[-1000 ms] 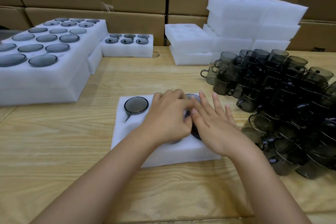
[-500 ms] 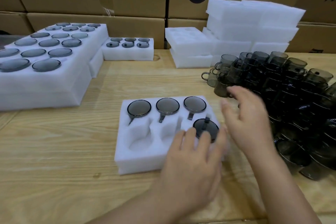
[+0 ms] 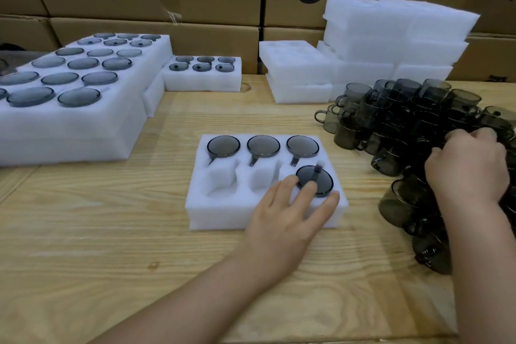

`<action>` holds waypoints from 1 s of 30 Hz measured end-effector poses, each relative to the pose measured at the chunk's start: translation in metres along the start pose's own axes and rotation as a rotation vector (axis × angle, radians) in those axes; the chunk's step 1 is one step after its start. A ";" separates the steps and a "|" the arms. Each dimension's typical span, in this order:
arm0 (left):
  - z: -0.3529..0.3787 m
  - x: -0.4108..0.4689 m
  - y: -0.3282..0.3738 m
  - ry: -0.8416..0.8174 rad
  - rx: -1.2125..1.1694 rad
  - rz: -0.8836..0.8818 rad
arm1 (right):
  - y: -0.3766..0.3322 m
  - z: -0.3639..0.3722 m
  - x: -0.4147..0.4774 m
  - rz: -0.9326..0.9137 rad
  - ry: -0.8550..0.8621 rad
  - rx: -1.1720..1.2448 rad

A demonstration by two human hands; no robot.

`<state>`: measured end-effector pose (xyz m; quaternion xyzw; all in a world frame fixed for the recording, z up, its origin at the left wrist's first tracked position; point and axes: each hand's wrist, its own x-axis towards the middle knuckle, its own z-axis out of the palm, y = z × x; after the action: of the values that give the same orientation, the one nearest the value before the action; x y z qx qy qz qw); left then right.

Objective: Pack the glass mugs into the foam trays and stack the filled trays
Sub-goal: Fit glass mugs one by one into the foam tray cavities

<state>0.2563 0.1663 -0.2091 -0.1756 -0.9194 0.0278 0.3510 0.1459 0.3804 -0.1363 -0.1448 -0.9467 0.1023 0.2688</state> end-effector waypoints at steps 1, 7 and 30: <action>0.003 0.001 -0.002 0.019 0.003 0.004 | 0.000 0.001 0.002 0.021 -0.021 -0.003; 0.011 -0.001 -0.005 0.050 -0.019 0.032 | -0.001 0.002 0.007 0.057 -0.098 0.012; -0.029 0.013 -0.029 0.180 -0.723 -0.794 | -0.107 -0.024 -0.137 -0.578 -0.064 0.948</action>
<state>0.2577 0.1413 -0.1737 0.0740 -0.8321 -0.4402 0.3292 0.2469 0.2372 -0.1533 0.2609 -0.8058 0.4436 0.2929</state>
